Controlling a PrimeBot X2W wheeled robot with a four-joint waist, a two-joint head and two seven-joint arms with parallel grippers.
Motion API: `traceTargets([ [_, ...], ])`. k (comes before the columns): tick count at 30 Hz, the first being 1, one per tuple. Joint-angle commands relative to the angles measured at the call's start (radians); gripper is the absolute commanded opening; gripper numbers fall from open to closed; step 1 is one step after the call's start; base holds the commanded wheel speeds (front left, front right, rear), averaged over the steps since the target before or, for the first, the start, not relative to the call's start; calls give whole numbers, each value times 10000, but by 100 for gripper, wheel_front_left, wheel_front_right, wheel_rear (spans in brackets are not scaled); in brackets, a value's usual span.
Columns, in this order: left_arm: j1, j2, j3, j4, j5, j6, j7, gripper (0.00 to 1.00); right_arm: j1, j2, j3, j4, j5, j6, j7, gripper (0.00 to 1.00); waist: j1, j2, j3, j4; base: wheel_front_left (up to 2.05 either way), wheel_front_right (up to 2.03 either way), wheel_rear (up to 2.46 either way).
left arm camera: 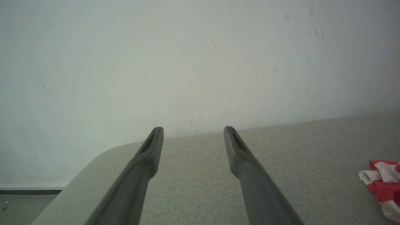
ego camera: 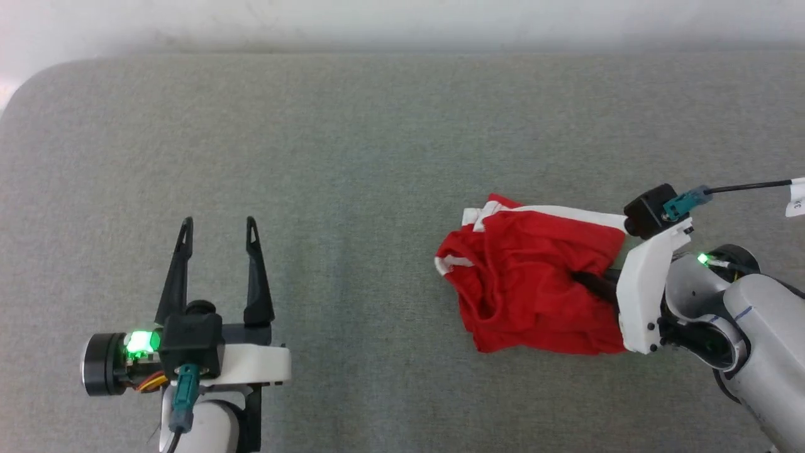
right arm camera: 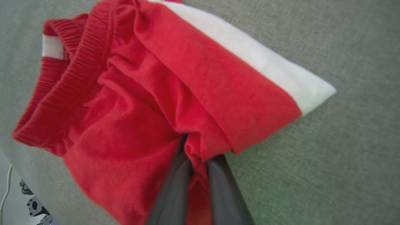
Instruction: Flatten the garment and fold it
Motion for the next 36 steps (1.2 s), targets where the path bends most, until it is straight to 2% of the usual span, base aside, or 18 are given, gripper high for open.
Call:
traceTargets([
  [1, 125, 8, 50, 5, 63, 57, -47, 100, -241, -168, 205, -269, -66, -7, -243, 0, -1, 0, -327, -365, 0, 0, 0],
  [5, 335, 70, 136, -72, 65, 117, -47, 100, -793, -800, 785, -1111, -249, -7, -668, 0, -1, 0, -508, -902, 0, 0, 0],
  [9, 430, 117, 210, -228, 73, 163, -47, 100, -1259, -1616, 1280, -1779, -484, -7, -601, 0, -1, 0, -401, -1573, 0, 0, 0],
  [15, 210, 218, 270, -730, 174, 257, -47, 100, -1803, -2899, 1497, -2019, -856, -7, -586, 0, -1, 0, 515, -2682, 0, 0, 0],
  [19, -146, 369, 251, -1039, 266, 253, -47, 100, -2169, -3436, 1299, -1323, -1348, -7, -901, 0, -1, 0, 1284, -3162, 0, 0, 0],
  [25, -813, 642, 125, -1361, 349, 150, -47, 100, -2573, -3881, 784, 361, -2241, -7, -1535, 0, -1, 0, 2214, -3208, 0, 0, 0],
  [36, -1445, 907, -105, -1833, 401, 236, -47, 100, -3801, -3712, -494, 3138, -3798, -7, -2567, 0, -1, 0, 3356, -2711, 0, 0, 0],
])
